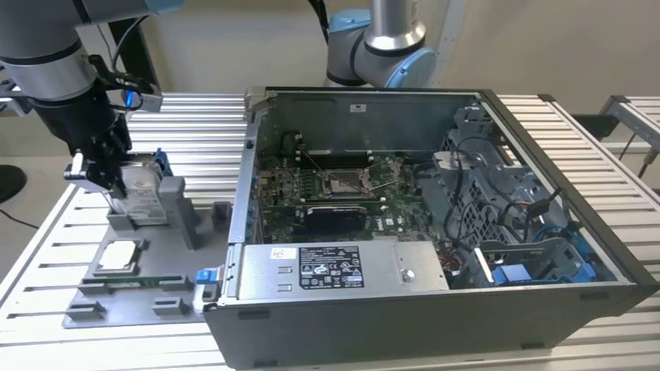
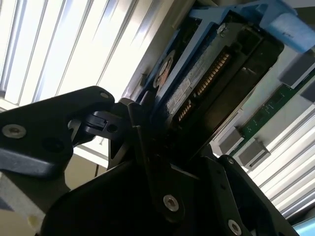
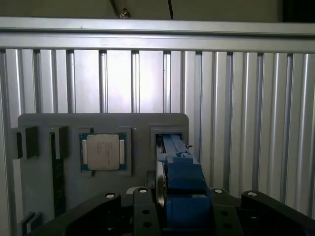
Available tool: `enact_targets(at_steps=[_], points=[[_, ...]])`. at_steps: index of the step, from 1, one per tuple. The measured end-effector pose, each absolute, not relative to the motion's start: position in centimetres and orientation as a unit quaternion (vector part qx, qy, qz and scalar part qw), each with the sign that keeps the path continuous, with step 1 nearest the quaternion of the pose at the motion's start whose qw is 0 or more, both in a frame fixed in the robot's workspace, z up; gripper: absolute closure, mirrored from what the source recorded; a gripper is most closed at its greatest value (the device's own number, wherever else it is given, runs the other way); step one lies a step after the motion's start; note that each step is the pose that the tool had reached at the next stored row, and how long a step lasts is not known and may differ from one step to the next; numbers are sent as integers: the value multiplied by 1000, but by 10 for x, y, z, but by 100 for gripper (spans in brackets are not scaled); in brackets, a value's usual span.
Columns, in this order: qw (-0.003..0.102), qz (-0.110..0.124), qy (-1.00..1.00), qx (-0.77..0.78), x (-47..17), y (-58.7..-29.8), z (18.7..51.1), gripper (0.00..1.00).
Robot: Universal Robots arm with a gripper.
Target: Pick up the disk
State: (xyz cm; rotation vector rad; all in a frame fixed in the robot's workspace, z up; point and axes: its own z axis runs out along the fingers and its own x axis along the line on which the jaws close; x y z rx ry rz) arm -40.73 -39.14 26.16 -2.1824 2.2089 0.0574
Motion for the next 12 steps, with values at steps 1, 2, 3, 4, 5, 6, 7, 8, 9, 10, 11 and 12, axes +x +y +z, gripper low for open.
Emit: enact_targets(at_steps=[1, 2, 3, 4, 5, 6, 7, 8, 9, 10, 11, 12], points=[[17, 18, 711, -703, -407, -391, 262, 100], [17, 17, 711, -703, -407, -392, 262, 100], [17, 17, 711, -703, -407, -391, 262, 100], [17, 17, 711, -703, -407, -392, 262, 100], [17, 17, 711, -703, -407, -392, 262, 100], [17, 17, 711, -703, -407, -391, 262, 100], [17, 17, 711, -703, -407, -391, 262, 100], [17, 17, 711, -703, -407, -391, 262, 100], [17, 17, 711, -703, -407, -391, 262, 100], [17, 17, 711, -703, -407, -391, 264, 100], [17, 17, 711, -703, -407, -391, 266, 100], [17, 17, 711, -703, -407, -391, 268, 100]])
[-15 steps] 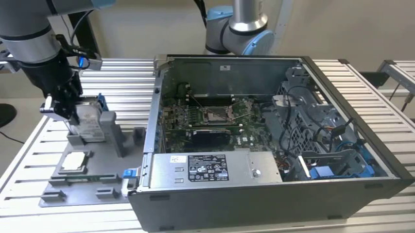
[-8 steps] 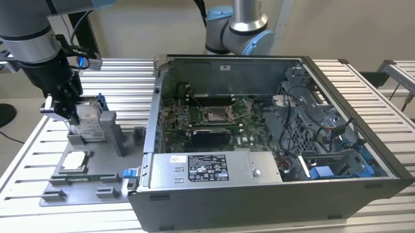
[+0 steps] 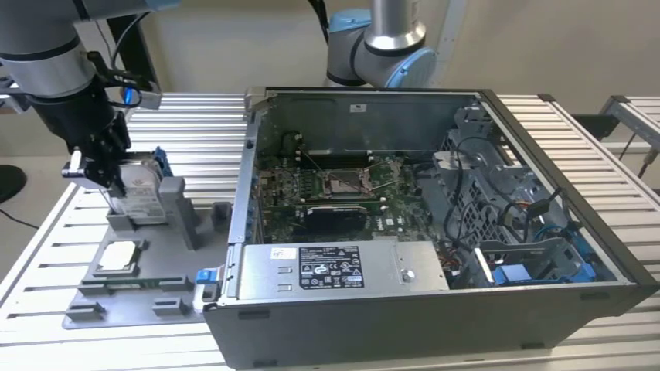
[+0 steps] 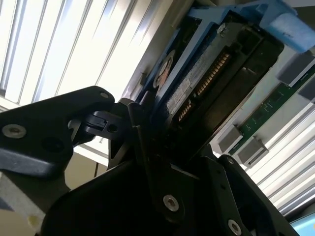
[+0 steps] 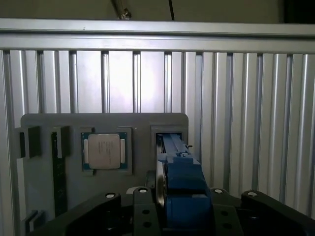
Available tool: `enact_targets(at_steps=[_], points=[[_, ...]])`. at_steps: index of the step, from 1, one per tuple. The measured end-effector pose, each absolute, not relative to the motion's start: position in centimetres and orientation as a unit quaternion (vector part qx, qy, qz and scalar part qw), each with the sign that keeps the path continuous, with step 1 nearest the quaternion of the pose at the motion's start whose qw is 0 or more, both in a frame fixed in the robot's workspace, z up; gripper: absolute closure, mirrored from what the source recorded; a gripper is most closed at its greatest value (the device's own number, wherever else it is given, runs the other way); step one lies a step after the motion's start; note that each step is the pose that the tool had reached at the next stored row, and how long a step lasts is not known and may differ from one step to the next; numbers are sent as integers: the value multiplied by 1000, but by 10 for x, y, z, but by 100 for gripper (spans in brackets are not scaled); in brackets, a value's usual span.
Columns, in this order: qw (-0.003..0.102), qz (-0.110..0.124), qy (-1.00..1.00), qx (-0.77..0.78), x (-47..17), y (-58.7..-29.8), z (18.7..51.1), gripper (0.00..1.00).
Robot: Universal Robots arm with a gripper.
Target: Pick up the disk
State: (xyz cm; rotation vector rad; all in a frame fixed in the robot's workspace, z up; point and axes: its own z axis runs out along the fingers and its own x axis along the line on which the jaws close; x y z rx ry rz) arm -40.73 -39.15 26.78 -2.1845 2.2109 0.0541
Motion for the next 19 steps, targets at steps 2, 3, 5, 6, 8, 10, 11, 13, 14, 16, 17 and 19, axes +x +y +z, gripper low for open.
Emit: enact_targets(at_steps=[2, 3, 5, 6, 8, 10, 11, 13, 14, 16, 17, 19], points=[[16, 17, 711, -703, -407, -391, 273, 100], [16, 17, 711, -703, -407, -391, 275, 100], [16, 17, 711, -703, -407, -391, 281, 100], [16, 17, 711, -703, -407, -391, 283, 100], [16, 17, 711, -703, -407, -391, 289, 100], [17, 17, 711, -703, -407, -392, 295, 100], [16, 17, 711, -703, -407, -391, 298, 100], [16, 17, 711, -703, -407, -392, 303, 100], [16, 17, 711, -703, -407, -391, 305, 100], [16, 17, 711, -703, -407, -391, 309, 100], [16, 17, 711, -703, -407, -391, 310, 100], [16, 17, 711, -703, -407, -391, 314, 100]])
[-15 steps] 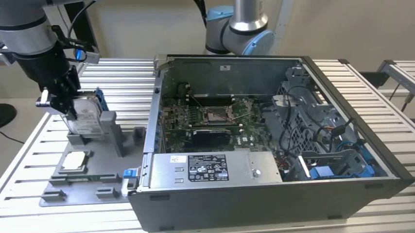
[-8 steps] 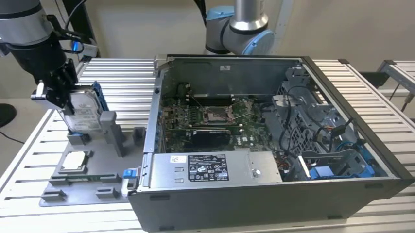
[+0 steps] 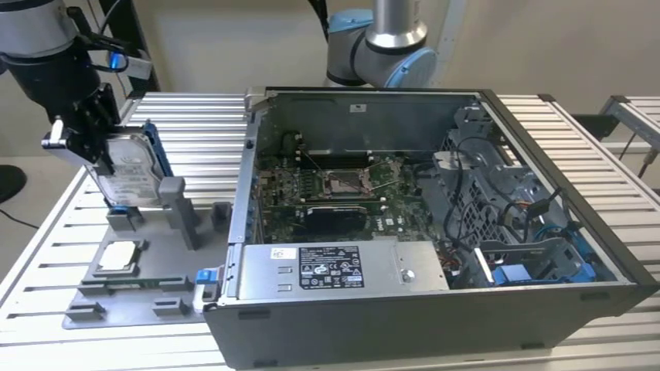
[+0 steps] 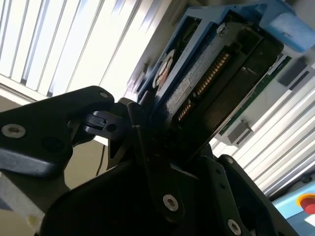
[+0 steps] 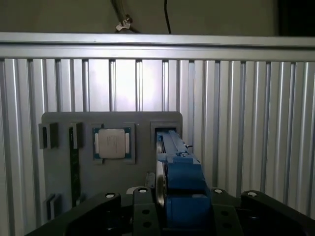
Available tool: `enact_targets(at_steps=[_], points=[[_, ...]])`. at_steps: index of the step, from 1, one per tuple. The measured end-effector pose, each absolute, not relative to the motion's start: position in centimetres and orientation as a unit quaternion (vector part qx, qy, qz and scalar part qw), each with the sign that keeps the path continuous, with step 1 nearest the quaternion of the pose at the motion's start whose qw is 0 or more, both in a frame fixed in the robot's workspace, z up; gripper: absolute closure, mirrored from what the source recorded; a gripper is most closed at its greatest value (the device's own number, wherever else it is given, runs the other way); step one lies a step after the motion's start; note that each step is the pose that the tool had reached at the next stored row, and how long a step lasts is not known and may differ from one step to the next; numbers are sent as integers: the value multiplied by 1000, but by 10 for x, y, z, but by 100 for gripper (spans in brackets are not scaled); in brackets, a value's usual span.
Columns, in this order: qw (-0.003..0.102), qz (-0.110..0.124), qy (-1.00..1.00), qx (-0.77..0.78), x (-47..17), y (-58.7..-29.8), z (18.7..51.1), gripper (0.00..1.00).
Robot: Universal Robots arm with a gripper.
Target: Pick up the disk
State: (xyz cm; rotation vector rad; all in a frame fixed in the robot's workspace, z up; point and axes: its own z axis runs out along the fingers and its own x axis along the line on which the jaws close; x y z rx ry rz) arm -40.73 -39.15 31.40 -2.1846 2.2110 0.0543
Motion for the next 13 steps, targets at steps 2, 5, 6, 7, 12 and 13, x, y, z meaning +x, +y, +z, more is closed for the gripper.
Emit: enact_targets(at_steps=[2, 5, 6, 7, 12, 13], points=[[16, 17, 711, -703, -407, -391, 320, 100], [16, 18, 711, -703, -407, -391, 333, 100], [16, 18, 711, -702, -407, -391, 337, 100], [16, 18, 711, -702, -407, -391, 342, 100], [16, 18, 711, -702, -407, -391, 365, 100], [16, 18, 711, -702, -407, -391, 370, 100]])
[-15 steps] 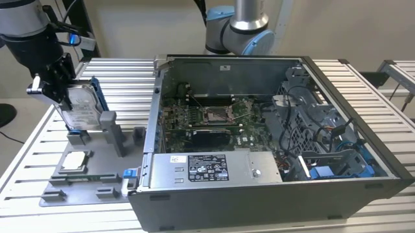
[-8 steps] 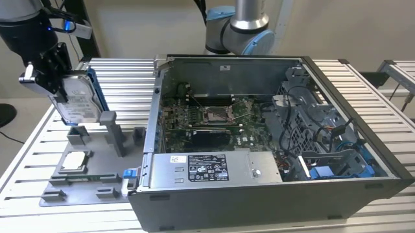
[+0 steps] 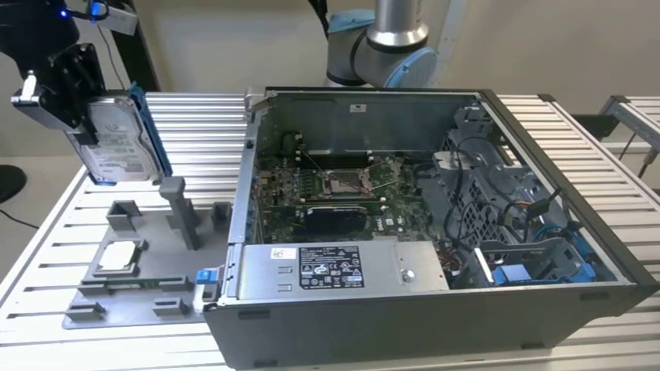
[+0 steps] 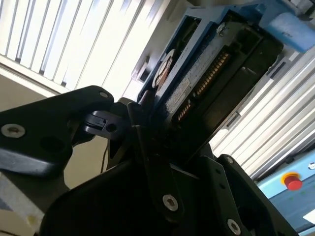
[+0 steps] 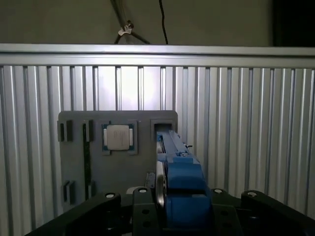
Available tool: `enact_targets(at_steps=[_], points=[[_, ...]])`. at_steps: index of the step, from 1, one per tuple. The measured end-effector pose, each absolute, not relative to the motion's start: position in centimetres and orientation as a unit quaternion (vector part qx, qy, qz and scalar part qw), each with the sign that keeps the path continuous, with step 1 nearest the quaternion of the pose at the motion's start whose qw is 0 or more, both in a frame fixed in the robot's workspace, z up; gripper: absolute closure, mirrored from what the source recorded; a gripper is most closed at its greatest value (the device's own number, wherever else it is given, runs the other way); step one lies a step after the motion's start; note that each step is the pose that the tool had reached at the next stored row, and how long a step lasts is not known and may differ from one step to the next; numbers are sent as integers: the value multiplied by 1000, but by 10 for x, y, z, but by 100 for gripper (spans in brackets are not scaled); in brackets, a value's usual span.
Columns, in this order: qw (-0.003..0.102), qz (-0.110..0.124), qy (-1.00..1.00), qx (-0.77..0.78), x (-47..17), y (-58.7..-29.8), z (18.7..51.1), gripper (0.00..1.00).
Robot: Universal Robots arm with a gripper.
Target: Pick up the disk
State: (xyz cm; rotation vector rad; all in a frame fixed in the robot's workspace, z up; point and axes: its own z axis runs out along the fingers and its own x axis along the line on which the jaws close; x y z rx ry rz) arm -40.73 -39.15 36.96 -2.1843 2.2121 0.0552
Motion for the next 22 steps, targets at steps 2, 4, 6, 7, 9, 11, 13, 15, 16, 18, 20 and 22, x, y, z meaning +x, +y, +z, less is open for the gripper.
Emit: enact_targets(at_steps=[2, 4, 6, 7, 9, 11, 13, 15, 16, 18, 20, 22], points=[[16, 18, 711, -702, -407, -391, 378, 100], [16, 18, 711, -702, -407, -391, 388, 100], [16, 18, 711, -702, -407, -391, 397, 100], [16, 18, 711, -702, -407, -391, 401, 100], [16, 18, 711, -702, -407, -391, 410, 100], [16, 18, 711, -702, -407, -391, 419, 100], [16, 18, 711, -702, -407, -391, 429, 100], [16, 18, 711, -702, -407, -391, 437, 100], [16, 18, 711, -702, -407, -391, 442, 100], [16, 18, 711, -702, -407, -391, 451, 100], [16, 18, 711, -702, -407, -391, 460, 100], [16, 18, 711, -702, -407, -391, 469, 100]])
